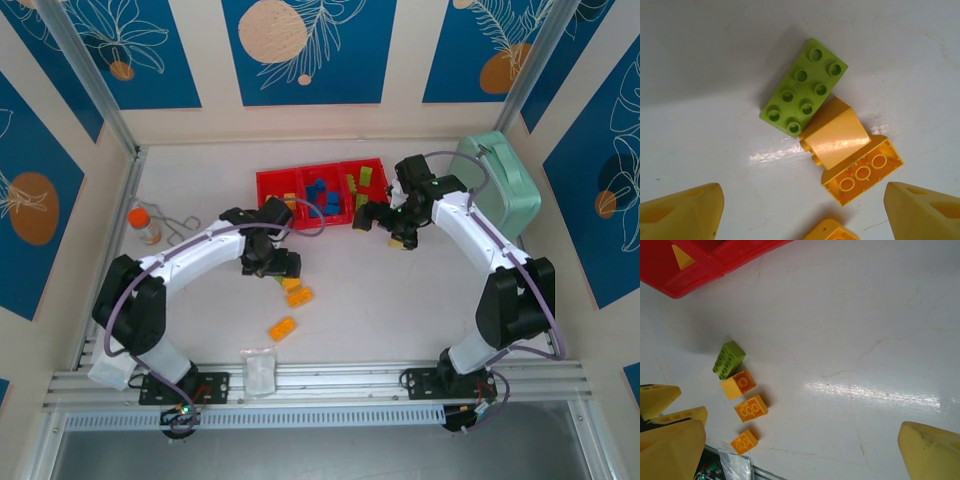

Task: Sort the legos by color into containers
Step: Pick up the lego from the center of the table.

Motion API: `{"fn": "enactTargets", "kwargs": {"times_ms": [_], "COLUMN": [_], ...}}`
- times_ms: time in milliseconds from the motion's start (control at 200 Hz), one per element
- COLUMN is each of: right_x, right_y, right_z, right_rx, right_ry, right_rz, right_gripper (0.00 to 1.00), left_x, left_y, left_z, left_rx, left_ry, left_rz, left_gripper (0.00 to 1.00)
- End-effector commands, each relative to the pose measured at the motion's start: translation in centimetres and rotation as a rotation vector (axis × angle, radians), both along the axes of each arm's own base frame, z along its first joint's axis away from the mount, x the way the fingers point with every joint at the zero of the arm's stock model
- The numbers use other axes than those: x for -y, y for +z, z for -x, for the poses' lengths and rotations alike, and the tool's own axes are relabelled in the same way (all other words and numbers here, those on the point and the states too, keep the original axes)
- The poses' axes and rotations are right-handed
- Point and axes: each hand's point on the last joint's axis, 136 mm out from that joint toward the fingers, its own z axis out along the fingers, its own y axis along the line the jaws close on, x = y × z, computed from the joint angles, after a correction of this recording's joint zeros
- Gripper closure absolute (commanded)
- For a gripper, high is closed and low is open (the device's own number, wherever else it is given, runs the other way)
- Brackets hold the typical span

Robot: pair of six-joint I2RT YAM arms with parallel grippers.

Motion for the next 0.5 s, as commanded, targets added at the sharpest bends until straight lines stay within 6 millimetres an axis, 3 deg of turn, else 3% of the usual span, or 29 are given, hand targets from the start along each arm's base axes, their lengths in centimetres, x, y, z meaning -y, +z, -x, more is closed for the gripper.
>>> {"fn": "enactTargets", "kwargs": {"times_ms": [0, 220, 495], "right_x": [0.0, 0.8, 1.8], "right_y": [0.1, -0.9, -2.3], "right_z": [0.0, 0.3, 0.7], "right_rx": [0.009, 0.029, 0.025], "right_ry": [0.017, 0.048, 0.083], "right_rz": [0.024, 0.075, 0.094], "right_gripper": [0.01, 0.01, 0.01], "left_x": [1.1, 3.1, 1.8], "left_y": [-1.6, -2.7, -5.0], "left_z": [-0.1, -0.2, 0.3], "left_rx": [-0.031, -0.037, -0.075], "left_ry": [0.166, 0.209, 0.262], "left_rz": [0.009, -0.022, -0.133], "left_gripper": [0.21, 0.25, 0.29]}}
